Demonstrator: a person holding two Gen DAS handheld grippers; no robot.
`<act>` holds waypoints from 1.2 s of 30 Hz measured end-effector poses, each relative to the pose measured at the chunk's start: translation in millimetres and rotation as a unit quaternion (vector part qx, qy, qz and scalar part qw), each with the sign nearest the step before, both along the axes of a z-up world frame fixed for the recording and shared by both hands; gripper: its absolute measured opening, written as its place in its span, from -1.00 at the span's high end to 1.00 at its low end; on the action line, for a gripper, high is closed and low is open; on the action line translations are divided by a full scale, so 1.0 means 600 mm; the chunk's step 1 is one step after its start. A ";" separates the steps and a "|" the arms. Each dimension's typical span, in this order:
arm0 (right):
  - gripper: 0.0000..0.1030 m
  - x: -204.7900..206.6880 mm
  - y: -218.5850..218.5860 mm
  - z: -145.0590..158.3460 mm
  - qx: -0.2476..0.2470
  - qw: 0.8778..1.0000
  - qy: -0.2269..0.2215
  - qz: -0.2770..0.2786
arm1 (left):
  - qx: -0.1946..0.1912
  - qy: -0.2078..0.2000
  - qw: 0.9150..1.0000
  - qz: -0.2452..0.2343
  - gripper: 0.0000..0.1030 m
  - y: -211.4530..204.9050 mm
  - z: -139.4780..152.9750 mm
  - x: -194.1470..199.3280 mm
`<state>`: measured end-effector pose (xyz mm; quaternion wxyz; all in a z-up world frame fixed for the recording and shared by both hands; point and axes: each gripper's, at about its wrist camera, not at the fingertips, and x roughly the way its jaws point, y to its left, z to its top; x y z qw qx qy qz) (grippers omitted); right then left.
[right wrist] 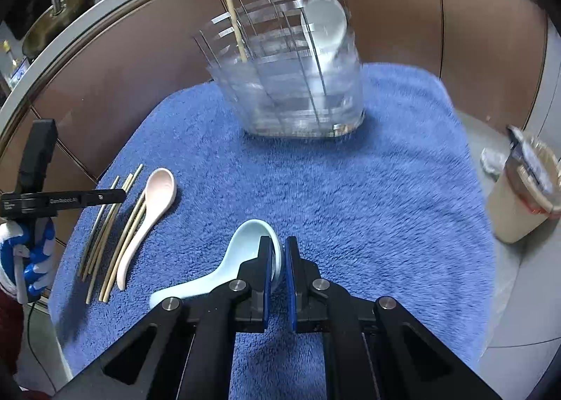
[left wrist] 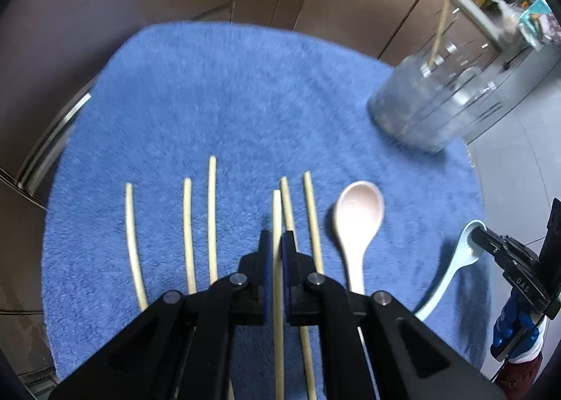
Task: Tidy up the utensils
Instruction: 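Place chopstick in holder with left gripper while right gripper drops light blue spoon in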
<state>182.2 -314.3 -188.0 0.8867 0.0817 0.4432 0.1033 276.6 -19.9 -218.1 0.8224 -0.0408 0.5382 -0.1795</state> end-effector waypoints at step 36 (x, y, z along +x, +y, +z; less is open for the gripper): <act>0.85 0.167 0.022 0.209 -0.356 0.905 -0.212 -0.095 | -0.146 -0.414 0.890 0.122 0.91 -0.269 0.295 0.094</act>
